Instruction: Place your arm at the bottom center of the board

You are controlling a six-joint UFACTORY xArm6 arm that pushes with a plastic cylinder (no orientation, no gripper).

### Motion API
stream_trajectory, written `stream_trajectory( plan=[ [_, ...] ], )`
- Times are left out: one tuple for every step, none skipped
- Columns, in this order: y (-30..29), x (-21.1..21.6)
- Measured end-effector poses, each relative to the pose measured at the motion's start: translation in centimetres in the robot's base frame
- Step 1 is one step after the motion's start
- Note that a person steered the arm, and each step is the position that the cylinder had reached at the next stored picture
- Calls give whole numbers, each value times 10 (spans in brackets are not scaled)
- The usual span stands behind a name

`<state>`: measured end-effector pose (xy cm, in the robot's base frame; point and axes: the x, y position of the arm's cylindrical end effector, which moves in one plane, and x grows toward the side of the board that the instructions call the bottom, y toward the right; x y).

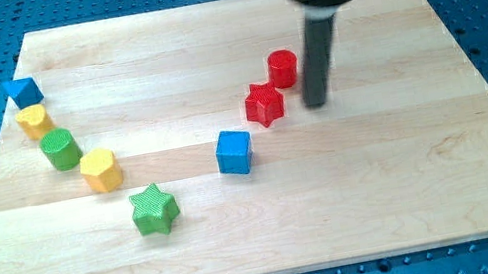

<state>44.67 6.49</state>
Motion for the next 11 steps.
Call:
stream_trajectory(
  plan=[
    [-55, 66],
    [-51, 68],
    [-52, 67],
    [-52, 66],
    [-53, 74],
    [-59, 123],
    [-59, 146],
    [-52, 169],
    [-49, 171],
    [-34, 172],
    [1, 171]
  ],
)
